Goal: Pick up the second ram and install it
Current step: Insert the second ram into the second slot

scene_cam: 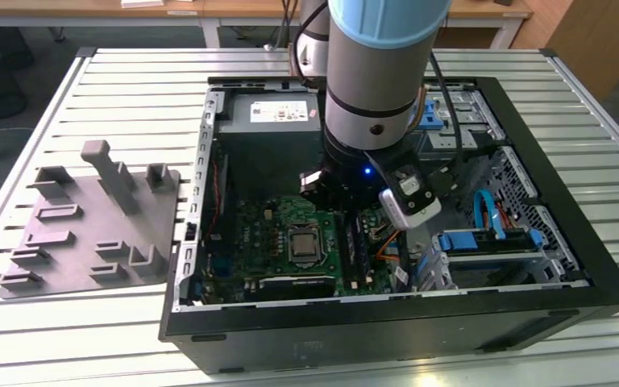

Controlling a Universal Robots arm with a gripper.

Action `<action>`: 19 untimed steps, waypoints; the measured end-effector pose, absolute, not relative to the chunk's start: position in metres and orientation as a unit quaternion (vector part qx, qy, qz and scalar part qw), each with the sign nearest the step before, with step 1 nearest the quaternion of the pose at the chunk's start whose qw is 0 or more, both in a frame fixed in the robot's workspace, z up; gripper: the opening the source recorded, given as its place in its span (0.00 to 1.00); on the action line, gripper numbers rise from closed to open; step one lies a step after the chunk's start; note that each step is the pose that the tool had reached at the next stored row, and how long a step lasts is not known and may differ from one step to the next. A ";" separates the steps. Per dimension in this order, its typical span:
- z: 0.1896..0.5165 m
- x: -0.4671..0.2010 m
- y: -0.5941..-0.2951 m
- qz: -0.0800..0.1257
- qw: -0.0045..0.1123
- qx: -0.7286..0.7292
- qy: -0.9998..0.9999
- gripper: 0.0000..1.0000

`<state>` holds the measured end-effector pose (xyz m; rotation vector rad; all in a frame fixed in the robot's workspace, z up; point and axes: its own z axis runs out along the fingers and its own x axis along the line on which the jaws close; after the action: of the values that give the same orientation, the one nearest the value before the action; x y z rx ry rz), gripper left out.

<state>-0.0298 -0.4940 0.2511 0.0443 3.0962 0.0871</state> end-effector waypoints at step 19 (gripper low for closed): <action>0.246 -0.030 -0.494 0.028 0.022 0.014 0.999 0.14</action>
<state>-0.0298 -0.4940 0.2461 0.0443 3.0962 0.0871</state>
